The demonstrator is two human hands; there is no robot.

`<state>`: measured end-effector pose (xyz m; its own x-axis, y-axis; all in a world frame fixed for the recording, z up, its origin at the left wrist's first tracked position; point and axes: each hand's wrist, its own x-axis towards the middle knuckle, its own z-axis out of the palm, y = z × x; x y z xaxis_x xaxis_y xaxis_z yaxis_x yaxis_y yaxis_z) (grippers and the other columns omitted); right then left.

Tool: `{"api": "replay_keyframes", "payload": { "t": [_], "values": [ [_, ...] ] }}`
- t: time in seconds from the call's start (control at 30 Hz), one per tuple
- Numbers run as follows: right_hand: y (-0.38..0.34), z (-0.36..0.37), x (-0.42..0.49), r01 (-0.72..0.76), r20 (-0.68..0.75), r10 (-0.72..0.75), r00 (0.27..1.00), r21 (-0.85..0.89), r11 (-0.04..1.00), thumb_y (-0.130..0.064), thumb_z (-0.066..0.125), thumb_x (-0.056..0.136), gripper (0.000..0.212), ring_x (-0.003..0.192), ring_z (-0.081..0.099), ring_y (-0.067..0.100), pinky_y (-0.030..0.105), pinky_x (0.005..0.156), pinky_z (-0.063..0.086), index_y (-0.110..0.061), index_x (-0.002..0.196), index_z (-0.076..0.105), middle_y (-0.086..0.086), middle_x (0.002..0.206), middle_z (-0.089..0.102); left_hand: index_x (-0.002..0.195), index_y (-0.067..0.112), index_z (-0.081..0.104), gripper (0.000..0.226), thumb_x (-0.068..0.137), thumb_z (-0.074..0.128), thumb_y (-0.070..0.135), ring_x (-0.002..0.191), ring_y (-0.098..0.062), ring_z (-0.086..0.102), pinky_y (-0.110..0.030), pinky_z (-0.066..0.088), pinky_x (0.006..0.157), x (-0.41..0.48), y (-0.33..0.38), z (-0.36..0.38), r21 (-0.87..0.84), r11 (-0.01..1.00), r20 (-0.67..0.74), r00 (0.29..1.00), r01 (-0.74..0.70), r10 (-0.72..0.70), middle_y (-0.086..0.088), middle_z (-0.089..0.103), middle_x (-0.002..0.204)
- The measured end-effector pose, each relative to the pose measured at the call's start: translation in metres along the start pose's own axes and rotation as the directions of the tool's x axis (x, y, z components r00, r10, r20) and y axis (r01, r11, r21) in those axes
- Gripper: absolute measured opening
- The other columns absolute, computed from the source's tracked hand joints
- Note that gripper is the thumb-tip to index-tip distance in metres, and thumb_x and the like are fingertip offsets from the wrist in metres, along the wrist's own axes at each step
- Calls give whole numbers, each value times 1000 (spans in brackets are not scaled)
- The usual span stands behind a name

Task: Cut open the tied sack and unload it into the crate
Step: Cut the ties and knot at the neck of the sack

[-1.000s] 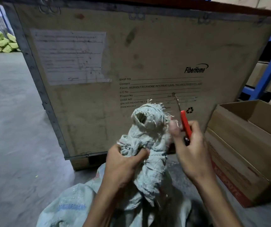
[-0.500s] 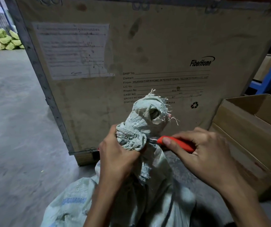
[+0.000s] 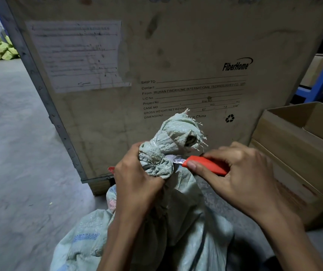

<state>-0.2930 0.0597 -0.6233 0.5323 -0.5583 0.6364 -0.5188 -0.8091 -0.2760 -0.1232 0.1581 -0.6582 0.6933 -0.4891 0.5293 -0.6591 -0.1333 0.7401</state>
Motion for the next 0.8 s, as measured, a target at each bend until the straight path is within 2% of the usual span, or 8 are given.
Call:
{"api": "replay_keyframes", "payload": {
  "t": [0.1, 0.23, 0.37, 0.5, 0.6, 0.7, 0.77, 0.8],
  "values": [
    [2, 1, -1, -12, 26, 13, 1000, -40, 999, -83, 47, 79, 52, 65, 59, 9, 22, 49, 41, -40, 82, 77, -16, 61, 65, 107, 23, 72, 50, 60, 89, 23, 79, -16, 74, -29, 54, 69, 0, 0, 0, 68, 998, 28, 1000, -7, 5, 4, 78, 86],
    [5, 4, -1, -37, 29, 38, 999, -34, 999, -84, 42, 79, 55, 63, 58, 10, 20, 49, 38, -42, 87, 78, -14, 61, 67, 99, 27, 72, 45, 57, 81, 39, 81, -28, 74, -36, 58, 66, 2, 2, -2, 279, 960, 59, 997, 30, -48, 0, 78, 81],
    [8, 6, 0, -64, 55, 63, 997, 12, 998, -86, 40, 79, 56, 57, 58, 3, 12, 46, 29, -45, 89, 78, -17, 62, 70, 93, 28, 73, 40, 54, 75, 35, 73, -26, 72, -33, 56, 61, 6, 0, -13, 307, 950, 103, 991, 53, -89, 2, 75, 71],
    [18, 5, 3, -129, 93, 121, 988, 82, 988, -89, 40, 75, 58, 54, 60, -5, 16, 46, 41, -47, 88, 78, -23, 60, 70, 80, 30, 72, 36, 50, 68, 48, 59, -12, 67, -23, 41, 50, 8, -8, -23, 225, 970, 154, 980, 92, -129, 9, 69, 59],
    [24, 12, 1, -164, 187, 138, 973, 130, 978, -88, 42, 75, 57, 48, 57, -1, 16, 46, 35, -45, 84, 77, -19, 52, 66, 70, 36, 67, 33, 45, 66, 57, 60, -5, 66, -24, 45, 51, 6, -14, -28, 164, 974, 216, 958, 156, -190, 18, 69, 59],
    [29, 16, 1, -271, 326, 153, 933, 359, 893, -87, 42, 76, 72, 41, 43, 5, 26, 52, 33, -23, 69, 74, -5, 46, 55, 84, 27, 74, 34, 55, 81, 43, 74, -14, 75, -34, 60, 67, 8, -22, -29, -52, 936, 240, 914, 348, -327, 10, 78, 73],
    [23, 16, 3, -338, 365, 154, 918, 521, 784, -85, 46, 77, 80, 46, 34, 9, 30, 55, 31, -8, 59, 57, -2, 49, 38, 96, 19, 74, 33, 67, 87, 31, 82, -25, 78, -37, 63, 70, 6, -24, -32, -245, 841, 286, 865, 482, -412, -1, 81, 84],
    [17, 16, 5, -375, 367, 175, 914, 592, 713, -85, 49, 75, 79, 48, 32, 10, 26, 55, 30, -8, 58, 47, -3, 53, 35, 103, 18, 71, 38, 70, 87, 30, 87, -27, 78, -36, 64, 71, 6, -24, -35, -317, 793, 342, 842, 521, -416, -4, 81, 91]
  ]
}}
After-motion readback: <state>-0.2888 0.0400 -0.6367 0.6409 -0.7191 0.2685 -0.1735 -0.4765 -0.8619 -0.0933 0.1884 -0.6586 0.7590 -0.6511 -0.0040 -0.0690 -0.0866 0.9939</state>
